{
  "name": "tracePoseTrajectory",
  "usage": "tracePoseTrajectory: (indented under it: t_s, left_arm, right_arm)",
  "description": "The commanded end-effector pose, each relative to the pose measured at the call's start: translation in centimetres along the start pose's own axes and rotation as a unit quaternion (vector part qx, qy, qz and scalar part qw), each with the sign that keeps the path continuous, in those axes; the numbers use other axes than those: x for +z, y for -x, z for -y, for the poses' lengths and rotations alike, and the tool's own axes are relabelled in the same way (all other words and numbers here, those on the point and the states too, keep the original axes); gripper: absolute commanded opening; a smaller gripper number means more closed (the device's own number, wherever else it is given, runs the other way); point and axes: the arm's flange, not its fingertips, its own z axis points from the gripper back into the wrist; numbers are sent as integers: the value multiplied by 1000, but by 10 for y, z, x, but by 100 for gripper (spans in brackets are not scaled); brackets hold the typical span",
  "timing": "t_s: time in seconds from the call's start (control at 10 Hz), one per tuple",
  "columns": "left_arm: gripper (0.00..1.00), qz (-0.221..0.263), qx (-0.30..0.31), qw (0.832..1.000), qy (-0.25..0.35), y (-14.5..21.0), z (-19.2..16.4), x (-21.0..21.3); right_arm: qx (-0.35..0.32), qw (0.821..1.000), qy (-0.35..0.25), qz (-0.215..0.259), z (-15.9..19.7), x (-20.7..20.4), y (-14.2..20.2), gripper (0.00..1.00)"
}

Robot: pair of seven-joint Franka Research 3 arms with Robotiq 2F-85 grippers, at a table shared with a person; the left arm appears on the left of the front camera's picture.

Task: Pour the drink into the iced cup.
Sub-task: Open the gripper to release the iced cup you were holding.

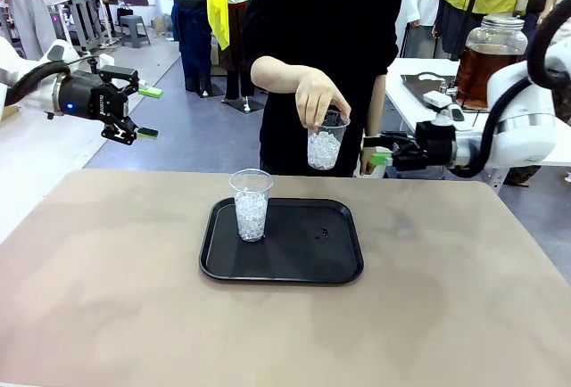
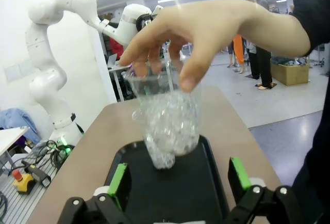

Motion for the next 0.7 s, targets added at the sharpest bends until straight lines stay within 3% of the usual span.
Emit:
tracePoseTrajectory:
  t_s: [0.0,0.4,0.6]
  left_arm:
    - [100,2,-2,1000,-1,0,1,0]
    - [100,2,-2,1000,-1,0,1,0]
    - [100,2,-2,1000,-1,0,1,0]
  right_arm:
    - [33,999,-3,-5,-20,25,10,100]
    - [43,999,23,25,-33,58,38,100]
    - [50,998,48,0,-26,45,35,100]
